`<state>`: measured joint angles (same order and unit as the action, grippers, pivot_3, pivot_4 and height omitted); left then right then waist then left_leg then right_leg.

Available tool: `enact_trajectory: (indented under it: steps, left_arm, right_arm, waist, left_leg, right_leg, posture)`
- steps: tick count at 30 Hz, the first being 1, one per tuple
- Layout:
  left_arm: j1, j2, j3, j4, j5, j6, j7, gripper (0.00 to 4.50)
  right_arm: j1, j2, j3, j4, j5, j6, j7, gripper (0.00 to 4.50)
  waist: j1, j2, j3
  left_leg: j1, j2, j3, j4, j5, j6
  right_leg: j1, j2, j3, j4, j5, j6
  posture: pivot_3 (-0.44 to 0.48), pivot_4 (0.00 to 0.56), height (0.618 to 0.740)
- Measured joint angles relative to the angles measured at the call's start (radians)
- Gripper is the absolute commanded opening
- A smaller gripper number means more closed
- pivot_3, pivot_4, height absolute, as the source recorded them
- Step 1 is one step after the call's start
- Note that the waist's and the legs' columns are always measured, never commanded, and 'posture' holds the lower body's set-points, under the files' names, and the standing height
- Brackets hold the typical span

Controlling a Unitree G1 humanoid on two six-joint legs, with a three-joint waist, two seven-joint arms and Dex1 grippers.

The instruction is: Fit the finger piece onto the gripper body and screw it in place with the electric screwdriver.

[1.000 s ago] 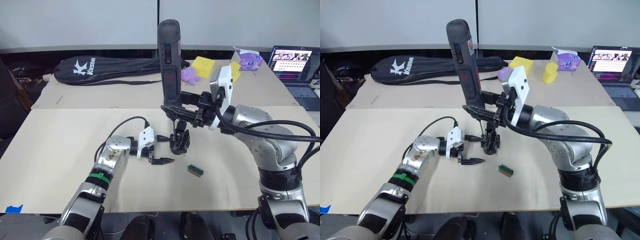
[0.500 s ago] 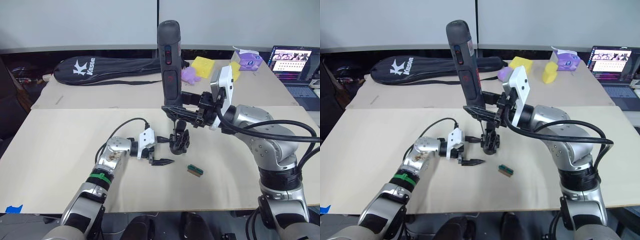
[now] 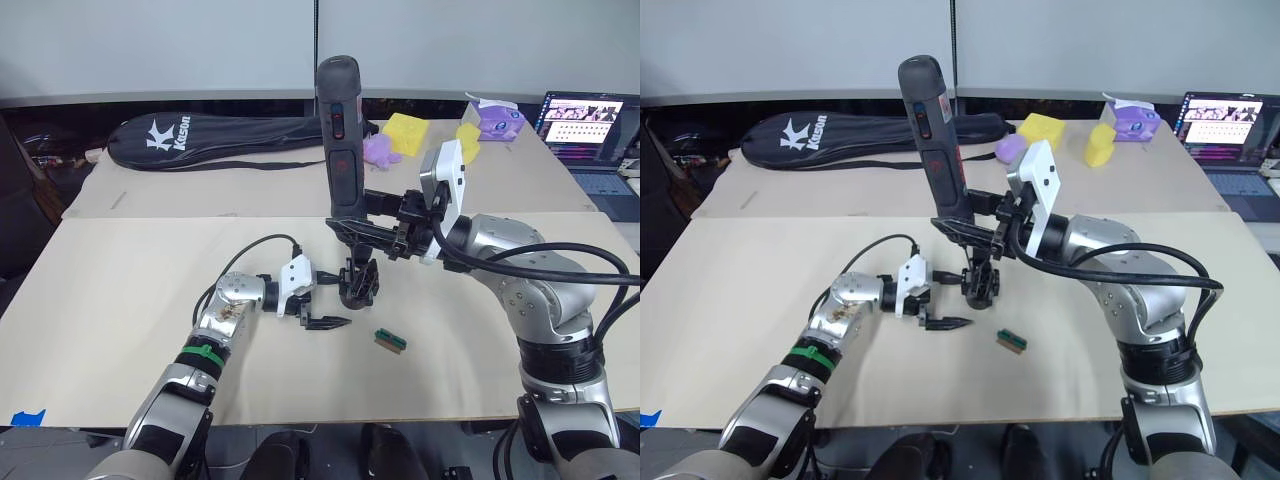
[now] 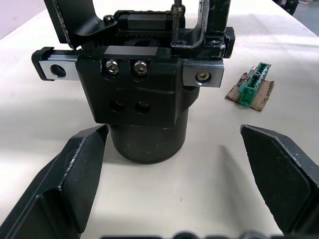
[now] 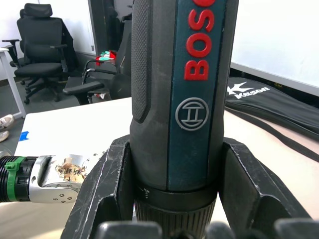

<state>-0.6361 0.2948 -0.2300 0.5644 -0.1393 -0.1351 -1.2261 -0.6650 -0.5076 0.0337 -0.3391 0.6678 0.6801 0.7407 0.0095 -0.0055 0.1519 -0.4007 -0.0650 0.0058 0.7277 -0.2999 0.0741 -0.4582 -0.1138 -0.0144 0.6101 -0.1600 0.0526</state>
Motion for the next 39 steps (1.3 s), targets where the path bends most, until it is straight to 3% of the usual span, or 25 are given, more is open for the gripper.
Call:
enact_trajectory:
  steps: [31,39]
  left_arm:
    - [-0.019,-0.013,0.000,0.005,0.002,-0.019,0.013,4.50]
    - [-0.066,-0.060,0.000,0.124,0.023,-0.042,0.044,4.50]
  right_arm:
    - [0.018,0.024,0.000,-0.007,-0.036,-0.002,0.014,1.93]
    - [0.065,0.031,-0.001,-0.015,-0.062,-0.087,0.028,1.93]
  waist:
    - [0.000,0.000,0.000]
    - [0.001,0.000,0.000]
  left_leg:
    - [0.000,0.000,0.000,0.000,0.000,0.000]
    - [0.000,-0.001,0.000,0.000,0.000,0.000]
  right_leg:
    - [0.000,0.000,0.000,0.000,0.000,0.000]
    - [0.001,0.000,0.000,0.000,0.000,0.000]
  posture:
    - [0.000,0.150,0.723]
    - [0.000,0.150,0.723]
